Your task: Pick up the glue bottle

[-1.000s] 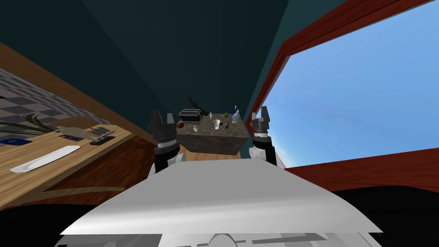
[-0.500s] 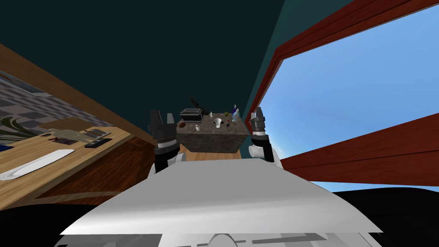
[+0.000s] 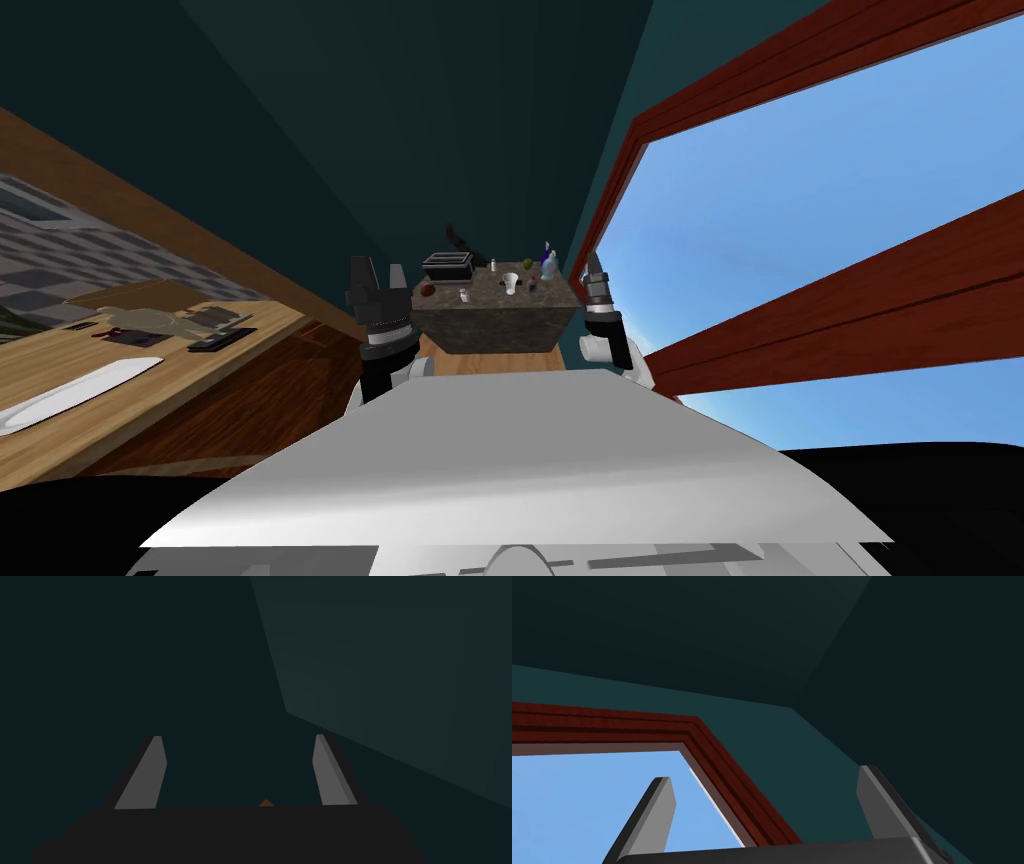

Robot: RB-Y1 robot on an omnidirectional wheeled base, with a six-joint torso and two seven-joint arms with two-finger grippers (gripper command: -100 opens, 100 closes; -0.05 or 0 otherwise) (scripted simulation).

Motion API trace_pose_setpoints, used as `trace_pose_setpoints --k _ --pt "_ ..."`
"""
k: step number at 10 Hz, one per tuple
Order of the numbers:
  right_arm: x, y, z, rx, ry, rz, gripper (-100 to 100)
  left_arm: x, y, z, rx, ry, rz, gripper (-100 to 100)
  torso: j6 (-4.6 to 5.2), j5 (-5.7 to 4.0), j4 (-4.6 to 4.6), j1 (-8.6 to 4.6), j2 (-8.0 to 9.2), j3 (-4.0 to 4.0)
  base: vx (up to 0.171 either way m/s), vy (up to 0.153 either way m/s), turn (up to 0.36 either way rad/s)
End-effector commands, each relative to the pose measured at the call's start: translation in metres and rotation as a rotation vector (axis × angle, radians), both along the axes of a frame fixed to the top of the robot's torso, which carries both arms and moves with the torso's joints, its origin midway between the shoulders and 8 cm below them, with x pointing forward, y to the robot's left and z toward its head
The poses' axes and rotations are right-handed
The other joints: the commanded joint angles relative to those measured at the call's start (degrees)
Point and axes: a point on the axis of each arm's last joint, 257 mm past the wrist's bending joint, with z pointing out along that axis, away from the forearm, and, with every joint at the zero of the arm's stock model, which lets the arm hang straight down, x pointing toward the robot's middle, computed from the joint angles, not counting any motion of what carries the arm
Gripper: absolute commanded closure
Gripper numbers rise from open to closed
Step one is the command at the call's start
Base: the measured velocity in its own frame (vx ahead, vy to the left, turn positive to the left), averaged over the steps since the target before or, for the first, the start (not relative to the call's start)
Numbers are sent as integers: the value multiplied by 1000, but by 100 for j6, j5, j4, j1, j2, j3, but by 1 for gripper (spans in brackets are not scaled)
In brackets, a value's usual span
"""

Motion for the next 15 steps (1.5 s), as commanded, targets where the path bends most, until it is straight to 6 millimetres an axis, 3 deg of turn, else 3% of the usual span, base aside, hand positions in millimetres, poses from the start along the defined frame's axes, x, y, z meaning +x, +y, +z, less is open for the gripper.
trace_pose_setpoints --k 1,9,15 --pt "4 -3 -4 -37 8 -30 -100 0 0 0 0 0 0 0 0 0 0 0 0 0 -61 92 -52" --pt "42 -33 -34 -293 74 -242 -100 0 0 0 0 0 0 0 0 0 -1 -1 -4 -2 -62 93 -64" --pt "70 -72 -59 -483 139 -423 -100 0 0 0 0 0 0 0 -1 2 -4 6 -23 -12 -35 110 -49"
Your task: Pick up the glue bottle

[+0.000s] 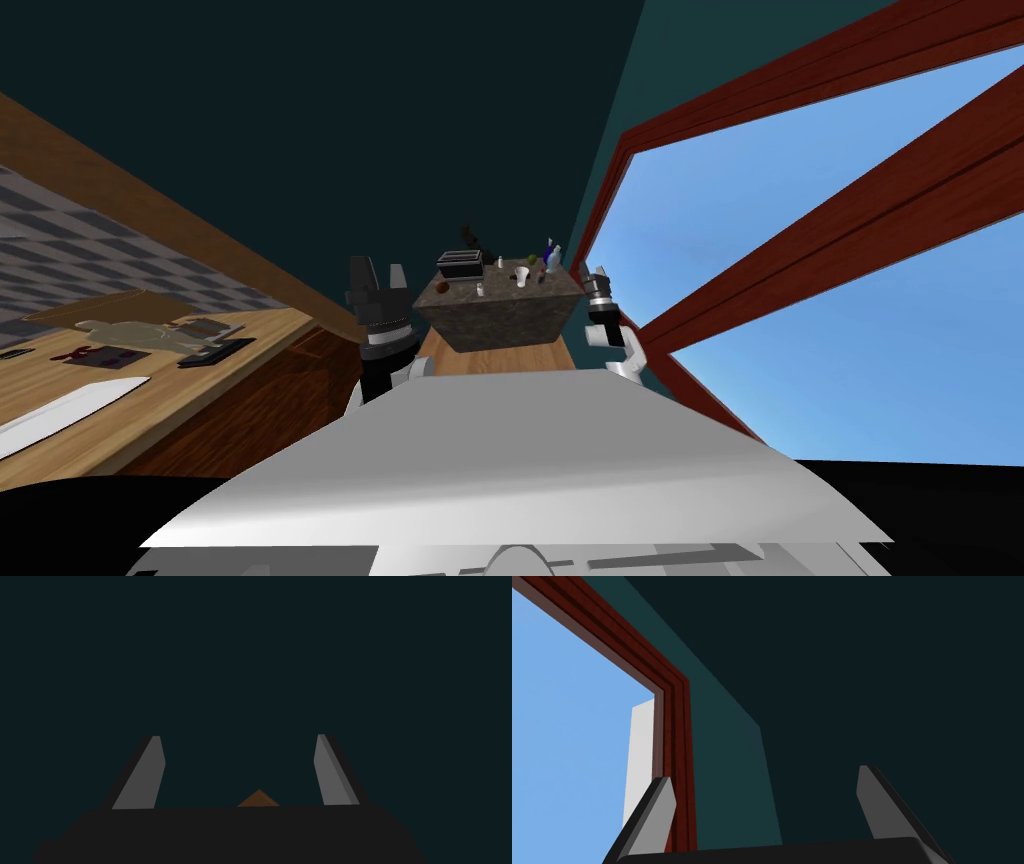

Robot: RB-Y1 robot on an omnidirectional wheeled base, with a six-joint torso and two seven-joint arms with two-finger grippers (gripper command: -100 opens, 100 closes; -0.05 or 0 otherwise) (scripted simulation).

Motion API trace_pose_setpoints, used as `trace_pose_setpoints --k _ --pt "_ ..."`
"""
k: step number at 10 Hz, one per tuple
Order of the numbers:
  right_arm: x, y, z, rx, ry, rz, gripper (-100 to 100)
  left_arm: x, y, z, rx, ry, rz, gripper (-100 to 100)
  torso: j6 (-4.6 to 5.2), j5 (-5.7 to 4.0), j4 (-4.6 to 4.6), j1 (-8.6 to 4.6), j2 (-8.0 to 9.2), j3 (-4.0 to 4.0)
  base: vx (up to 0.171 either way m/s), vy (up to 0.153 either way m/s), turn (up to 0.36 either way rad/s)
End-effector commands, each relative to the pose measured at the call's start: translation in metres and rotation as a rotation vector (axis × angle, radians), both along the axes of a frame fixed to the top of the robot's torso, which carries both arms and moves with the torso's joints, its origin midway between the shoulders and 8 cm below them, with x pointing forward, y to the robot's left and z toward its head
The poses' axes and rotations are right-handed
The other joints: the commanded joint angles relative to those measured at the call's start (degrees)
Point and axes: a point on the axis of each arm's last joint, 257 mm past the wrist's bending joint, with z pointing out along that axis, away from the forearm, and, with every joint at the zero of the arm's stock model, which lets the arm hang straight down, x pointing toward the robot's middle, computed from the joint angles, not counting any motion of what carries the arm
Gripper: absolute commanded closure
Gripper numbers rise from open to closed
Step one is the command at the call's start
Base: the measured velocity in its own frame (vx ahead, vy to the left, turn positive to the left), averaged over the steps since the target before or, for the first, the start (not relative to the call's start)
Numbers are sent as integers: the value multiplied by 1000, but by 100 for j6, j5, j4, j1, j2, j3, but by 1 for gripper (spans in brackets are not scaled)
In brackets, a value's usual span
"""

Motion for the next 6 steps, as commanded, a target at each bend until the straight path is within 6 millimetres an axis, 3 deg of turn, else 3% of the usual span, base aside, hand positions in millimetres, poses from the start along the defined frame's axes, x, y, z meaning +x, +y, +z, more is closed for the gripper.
trace_pose_setpoints --k 1,6 --pt "9 -16 -6 -56 18 -64 -100 0 0 0 0 0 0 0 0 0 0 0 0 0 -32 119 -43" --pt "24 -51 -29 -183 83 -205 -100 0 0 0 0 0 0 0 0 0 -1 2 -5 -3 -14 104 -30"
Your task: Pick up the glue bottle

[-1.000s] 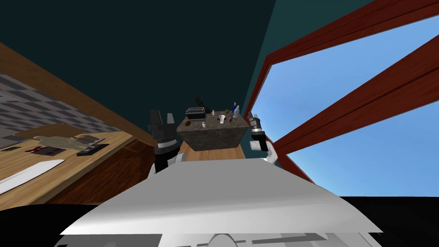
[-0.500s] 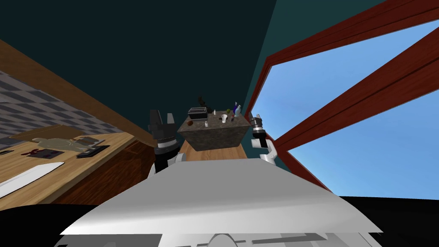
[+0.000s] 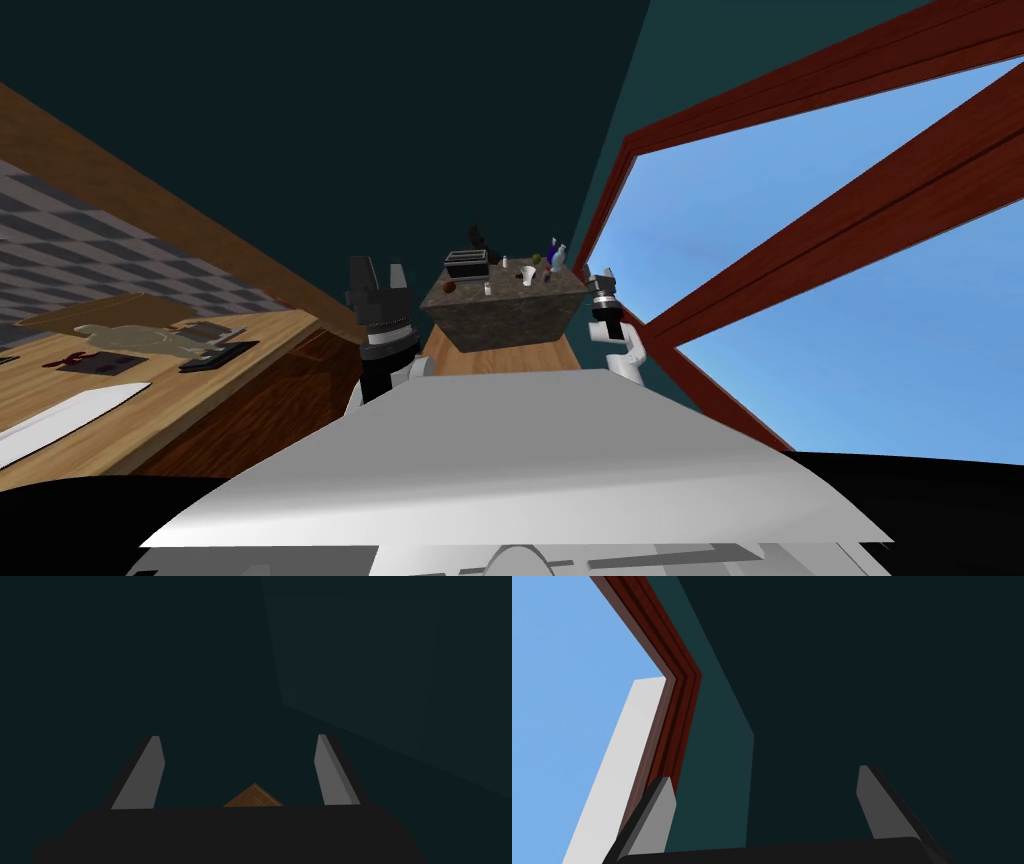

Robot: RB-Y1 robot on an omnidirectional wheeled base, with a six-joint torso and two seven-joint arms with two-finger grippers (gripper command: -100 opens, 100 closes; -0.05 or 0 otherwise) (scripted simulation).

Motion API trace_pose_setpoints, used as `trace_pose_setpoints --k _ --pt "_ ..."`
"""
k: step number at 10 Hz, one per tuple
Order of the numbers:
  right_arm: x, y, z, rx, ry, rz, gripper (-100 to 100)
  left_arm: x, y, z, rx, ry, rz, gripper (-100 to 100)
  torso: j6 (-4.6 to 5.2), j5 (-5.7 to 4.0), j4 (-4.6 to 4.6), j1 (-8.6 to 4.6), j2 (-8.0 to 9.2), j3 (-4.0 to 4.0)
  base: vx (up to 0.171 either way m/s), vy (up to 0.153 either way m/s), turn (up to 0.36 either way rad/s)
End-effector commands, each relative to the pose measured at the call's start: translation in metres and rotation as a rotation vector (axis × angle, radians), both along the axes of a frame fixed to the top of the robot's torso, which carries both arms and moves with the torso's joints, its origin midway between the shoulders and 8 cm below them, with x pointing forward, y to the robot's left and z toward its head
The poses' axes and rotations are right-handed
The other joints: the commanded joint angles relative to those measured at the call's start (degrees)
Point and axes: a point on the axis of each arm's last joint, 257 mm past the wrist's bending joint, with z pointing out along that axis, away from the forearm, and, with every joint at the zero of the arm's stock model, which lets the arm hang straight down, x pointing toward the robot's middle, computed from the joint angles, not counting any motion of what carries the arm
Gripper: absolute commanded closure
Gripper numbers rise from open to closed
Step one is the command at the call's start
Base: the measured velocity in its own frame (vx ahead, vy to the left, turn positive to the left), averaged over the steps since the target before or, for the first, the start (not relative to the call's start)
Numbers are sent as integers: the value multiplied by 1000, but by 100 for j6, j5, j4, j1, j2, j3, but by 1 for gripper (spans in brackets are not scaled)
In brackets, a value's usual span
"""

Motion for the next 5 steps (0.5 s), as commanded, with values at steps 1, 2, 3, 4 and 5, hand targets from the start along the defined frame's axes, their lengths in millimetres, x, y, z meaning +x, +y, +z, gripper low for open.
trace_pose_setpoints --k 1,2,3,4,5 --pt "6 -19 -7 -46 23 -64 -100 0 0 0 0 0 0 0 0 0 0 0 0 0 14 118 -27" --pt "7 -20 -14 -62 39 -77 -100 0 0 0 0 0 0 0 -1 1 -1 7 -7 -4 8 99 -21" --pt "11 -36 -17 -90 54 -126 -100 0 0 0 0 0 0 0 -1 0 -2 1 -7 -4 -3 123 -20" --pt "12 -37 -23 -103 70 -136 -100 0 0 0 0 0 0 0 -1 1 -1 8 -4 -3 -3 100 -17" --pt "15 -53 -29 -129 91 -186 -100 0 0 0 0 0 0 0 0 0 -1 2 -2 -2 5 118 -7"
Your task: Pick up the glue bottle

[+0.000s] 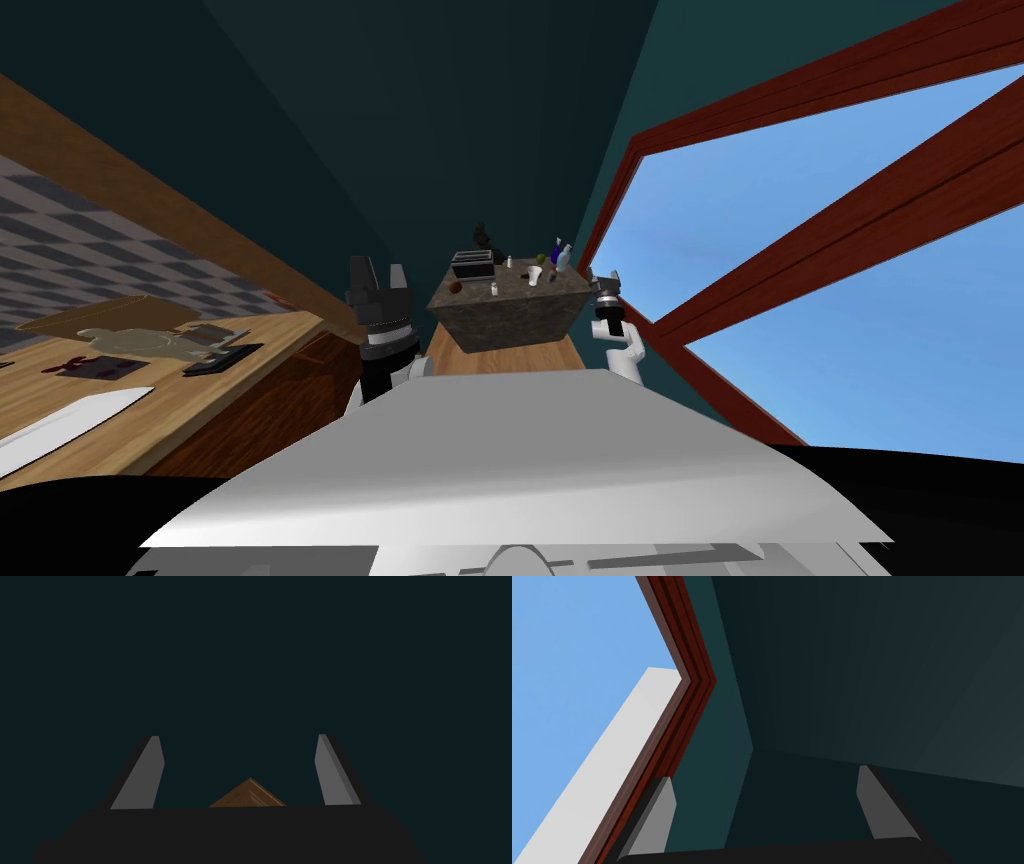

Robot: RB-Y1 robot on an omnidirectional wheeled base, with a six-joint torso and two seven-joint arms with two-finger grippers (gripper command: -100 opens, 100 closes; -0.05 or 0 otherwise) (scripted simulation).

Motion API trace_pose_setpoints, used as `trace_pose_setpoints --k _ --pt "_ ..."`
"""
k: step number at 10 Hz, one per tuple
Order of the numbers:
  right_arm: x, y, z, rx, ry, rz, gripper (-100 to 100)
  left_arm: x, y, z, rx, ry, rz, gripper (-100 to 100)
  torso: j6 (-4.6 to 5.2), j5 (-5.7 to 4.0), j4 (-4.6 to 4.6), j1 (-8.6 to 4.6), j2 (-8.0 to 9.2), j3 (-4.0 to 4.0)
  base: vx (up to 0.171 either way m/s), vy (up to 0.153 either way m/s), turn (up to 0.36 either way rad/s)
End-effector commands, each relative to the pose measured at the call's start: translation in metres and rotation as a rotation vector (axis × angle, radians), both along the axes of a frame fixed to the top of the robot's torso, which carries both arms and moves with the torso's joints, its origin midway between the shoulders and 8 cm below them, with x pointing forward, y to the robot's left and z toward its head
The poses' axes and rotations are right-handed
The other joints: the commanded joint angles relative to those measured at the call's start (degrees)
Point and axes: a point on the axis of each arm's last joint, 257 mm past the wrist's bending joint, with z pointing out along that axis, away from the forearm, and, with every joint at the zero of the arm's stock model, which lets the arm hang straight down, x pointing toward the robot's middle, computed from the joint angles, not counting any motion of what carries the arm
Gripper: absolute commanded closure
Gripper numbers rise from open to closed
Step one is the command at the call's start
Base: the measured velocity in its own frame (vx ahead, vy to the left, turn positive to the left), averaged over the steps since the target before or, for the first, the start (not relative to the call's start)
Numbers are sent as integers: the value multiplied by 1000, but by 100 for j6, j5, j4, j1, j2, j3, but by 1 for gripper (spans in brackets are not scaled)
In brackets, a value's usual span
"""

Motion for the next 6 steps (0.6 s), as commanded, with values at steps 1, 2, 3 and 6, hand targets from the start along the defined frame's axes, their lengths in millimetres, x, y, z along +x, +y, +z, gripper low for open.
trace_pose_setpoints --k 1,2,3,6 --pt "2 -10 -10 -27 27 -36 -100 0 0 0 0 0 0 0 0 0 0 0 0 0 19 94 -13" --pt "3 -25 -13 -51 42 -84 -100 0 0 0 0 0 0 0 1 -1 -1 -8 -3 -2 36 107 -1" --pt "4 -26 -20 -59 60 -91 -100 0 0 0 0 0 0 0 0 -1 -2 -4 -9 -5 25 86 -9" --pt "6 -55 -36 -107 114 -188 -100 0 0 0 0 0 0 0 0 -2 -2 -12 -9 -5 33 97 6"
